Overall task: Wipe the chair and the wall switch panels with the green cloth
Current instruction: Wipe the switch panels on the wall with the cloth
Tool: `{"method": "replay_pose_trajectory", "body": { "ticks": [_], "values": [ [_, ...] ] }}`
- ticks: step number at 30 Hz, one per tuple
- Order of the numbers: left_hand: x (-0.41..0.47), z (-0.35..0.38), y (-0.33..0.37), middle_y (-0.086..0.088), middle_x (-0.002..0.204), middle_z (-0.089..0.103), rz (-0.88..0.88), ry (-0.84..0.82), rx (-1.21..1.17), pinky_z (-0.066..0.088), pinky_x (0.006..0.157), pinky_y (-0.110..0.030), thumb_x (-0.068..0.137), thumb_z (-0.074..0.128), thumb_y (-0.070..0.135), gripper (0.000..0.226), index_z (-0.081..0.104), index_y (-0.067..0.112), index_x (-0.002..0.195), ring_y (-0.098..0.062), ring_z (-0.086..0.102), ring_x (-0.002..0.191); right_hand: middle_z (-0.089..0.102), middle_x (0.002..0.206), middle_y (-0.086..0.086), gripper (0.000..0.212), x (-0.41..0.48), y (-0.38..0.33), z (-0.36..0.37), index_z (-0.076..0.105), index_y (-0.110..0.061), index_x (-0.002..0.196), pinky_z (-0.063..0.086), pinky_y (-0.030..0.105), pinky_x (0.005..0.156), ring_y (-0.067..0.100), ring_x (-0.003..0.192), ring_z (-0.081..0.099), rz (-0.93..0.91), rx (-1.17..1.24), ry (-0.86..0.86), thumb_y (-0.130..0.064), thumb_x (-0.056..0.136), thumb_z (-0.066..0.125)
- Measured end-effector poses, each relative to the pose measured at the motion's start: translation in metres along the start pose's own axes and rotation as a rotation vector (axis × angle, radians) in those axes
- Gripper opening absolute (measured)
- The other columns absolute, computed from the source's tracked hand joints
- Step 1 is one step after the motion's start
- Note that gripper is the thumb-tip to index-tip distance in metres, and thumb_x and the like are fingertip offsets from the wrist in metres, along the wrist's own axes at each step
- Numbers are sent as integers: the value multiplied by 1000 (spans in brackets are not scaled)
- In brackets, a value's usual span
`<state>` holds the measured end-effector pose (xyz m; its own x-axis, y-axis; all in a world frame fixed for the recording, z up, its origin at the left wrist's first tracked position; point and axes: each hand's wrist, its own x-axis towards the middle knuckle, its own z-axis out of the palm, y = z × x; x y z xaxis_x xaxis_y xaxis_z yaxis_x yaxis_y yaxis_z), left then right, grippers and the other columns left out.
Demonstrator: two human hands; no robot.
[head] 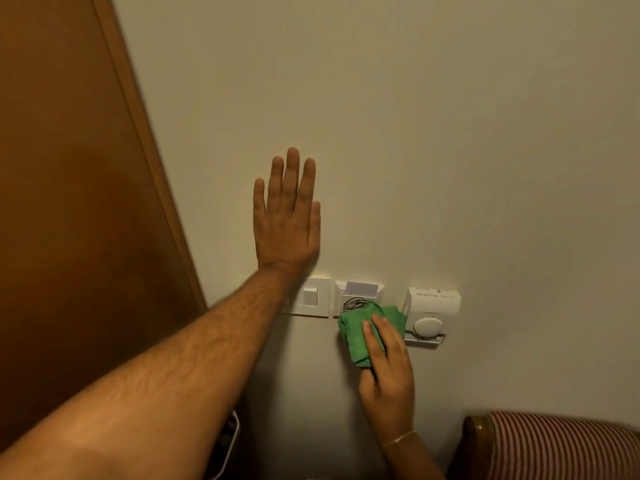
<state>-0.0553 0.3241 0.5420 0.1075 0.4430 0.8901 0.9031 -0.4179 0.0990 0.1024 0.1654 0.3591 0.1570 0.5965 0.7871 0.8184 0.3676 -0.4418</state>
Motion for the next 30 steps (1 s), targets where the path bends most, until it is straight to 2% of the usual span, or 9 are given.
{"method": "replay_pose_trajectory", "body": {
  "ticks": [5, 8, 10, 13, 18, 21, 23, 27, 30],
  "values": [
    [0, 21, -12, 8, 184, -27, 78, 113, -42, -15, 140, -44, 114, 35, 33, 81, -13, 28, 179, -17, -23, 173, 52, 157, 9, 57, -2, 16, 25, 56, -8, 147, 41, 56, 124, 26, 159, 37, -28, -101, 34, 2, 92, 42],
    [-1, 24, -14, 7, 183, -30, 116, 128, -65, -15, 140, -44, 119, 21, 36, 70, -16, 26, 178, -17, -25, 172, 57, 152, 12, 54, -2, 22, 35, 59, -7, 143, 46, 64, 117, 39, 149, 47, -46, -149, 53, 4, 91, 46],
    [-1, 24, -14, 7, 182, -34, 128, 130, -70, -15, 140, -43, 119, 12, 39, 67, -21, 25, 176, -16, -27, 171, 59, 150, 12, 57, -4, 24, 41, 61, -6, 141, 47, 66, 115, 40, 147, 49, -46, -157, 86, 10, 87, 52],
    [-2, 24, -13, 7, 180, -38, 123, 126, -63, -16, 140, -42, 120, 8, 39, 67, -26, 24, 175, -14, -30, 170, 59, 151, 13, 63, -5, 22, 46, 62, -5, 141, 45, 66, 118, 35, 154, 44, -18, -124, 118, 17, 82, 57],
    [-2, 25, -14, 6, 181, -37, 119, 110, -78, -18, 139, -43, 118, 10, 40, 69, -25, 23, 175, -15, -30, 170, 56, 155, 14, 66, -5, 18, 47, 61, -4, 142, 40, 62, 123, 29, 160, 36, 15, -82, 102, 22, 83, 50],
    [-3, 27, -16, 5, 181, -36, 120, 112, -76, -17, 139, -43, 117, 12, 41, 71, -24, 23, 175, -16, -30, 170, 55, 156, 12, 65, -10, 20, 50, 61, -5, 143, 41, 63, 122, 27, 161, 35, 29, -72, 96, 21, 84, 50],
    [-4, 27, -15, 5, 180, -37, 123, 114, -72, -16, 139, -44, 117, 13, 40, 71, -24, 23, 175, -16, -31, 170, 55, 156, 13, 60, -13, 19, 56, 62, -5, 143, 40, 63, 123, 32, 159, 39, 54, -42, 110, 17, 89, 48],
    [-5, 27, -15, 7, 178, -39, 125, 123, -58, -15, 140, -44, 117, 16, 39, 72, -26, 24, 174, -15, -33, 168, 56, 156, 14, 51, -10, -3, 76, 62, -5, 143, 38, 57, 127, 31, 156, 43, 114, -2, 152, 7, 97, 42],
    [-5, 28, -15, 5, 184, -33, 130, 131, -28, -15, 139, -43, 117, 15, 39, 72, -26, 24, 173, -15, -34, 168, 55, 157, 9, 52, -8, -18, 88, 64, -7, 143, 38, 55, 127, 30, 157, 42, 36, 9, 66, 8, 99, 42]
  ]
}}
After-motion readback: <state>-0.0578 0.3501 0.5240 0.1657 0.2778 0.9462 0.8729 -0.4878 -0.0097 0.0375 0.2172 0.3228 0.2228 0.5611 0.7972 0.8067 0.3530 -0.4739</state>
